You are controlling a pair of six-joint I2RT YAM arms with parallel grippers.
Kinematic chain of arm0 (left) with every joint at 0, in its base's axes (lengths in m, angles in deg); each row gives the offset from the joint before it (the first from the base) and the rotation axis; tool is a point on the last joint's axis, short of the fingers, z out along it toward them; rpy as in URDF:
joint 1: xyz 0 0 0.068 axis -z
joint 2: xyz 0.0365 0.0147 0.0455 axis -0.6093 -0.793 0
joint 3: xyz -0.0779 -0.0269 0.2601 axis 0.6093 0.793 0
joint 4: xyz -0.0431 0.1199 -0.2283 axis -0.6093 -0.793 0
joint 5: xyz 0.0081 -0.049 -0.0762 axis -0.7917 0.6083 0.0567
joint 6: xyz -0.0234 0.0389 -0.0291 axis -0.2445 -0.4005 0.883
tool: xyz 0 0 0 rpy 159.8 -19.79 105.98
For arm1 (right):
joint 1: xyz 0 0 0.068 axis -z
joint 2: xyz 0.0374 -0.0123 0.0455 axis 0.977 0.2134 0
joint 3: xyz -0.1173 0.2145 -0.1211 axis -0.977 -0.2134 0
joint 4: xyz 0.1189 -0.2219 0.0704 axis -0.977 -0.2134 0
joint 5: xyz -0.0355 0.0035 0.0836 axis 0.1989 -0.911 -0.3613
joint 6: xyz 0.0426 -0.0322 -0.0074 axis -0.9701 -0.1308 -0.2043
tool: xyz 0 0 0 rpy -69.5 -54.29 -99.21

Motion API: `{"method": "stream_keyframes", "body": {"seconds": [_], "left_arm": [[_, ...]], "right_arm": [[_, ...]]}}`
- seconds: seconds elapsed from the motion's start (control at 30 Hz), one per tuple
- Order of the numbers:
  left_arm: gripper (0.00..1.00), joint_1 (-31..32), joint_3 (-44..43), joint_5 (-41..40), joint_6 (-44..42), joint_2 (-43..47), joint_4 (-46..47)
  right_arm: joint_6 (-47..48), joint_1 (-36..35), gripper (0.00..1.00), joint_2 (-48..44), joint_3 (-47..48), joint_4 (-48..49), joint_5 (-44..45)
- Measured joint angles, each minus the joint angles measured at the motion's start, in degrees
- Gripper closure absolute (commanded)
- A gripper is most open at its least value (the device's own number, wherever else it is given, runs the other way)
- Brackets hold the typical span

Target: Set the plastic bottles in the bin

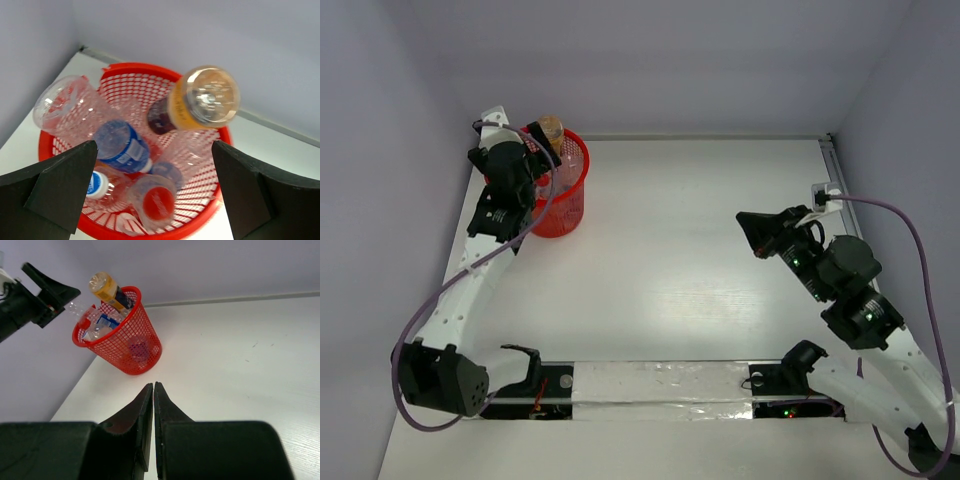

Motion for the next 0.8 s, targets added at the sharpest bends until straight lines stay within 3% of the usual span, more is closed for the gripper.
{"method": "stream_keyframes", "body": {"seconds": [0.3,0.4,0.5,0.53,0.63,0.8], "left_arm": [[0.05,2.67,-0.42,11.69,2.67,18.14,-2.49],[0.01,2.69,1.01,16.0,3.8,25.7,-3.1],[0.01,2.71,3.48,20.39,5.03,33.77,-4.72],[0.01,2.71,4.0,21.53,5.38,36.26,-5.33],[0.01,2.71,5.35,24.02,5.95,42.21,-7.67],[0.01,2.71,7.93,23.65,4.79,48.09,-13.29]], "right_arm": [[-0.5,0.0,0.91,-2.75,-0.11,1.36,-0.55],[-0.22,0.0,0.87,-7.87,-0.44,3.04,0.52],[0.24,0.0,0.64,-14.4,-1.11,4.55,3.26],[0.35,0.0,0.39,-16.22,-1.16,4.98,4.44],[0.81,0.0,0.03,-20.61,-1.31,5.31,8.76],[-0.92,0.0,0.0,-24.28,-2.05,1.27,17.73]]}}
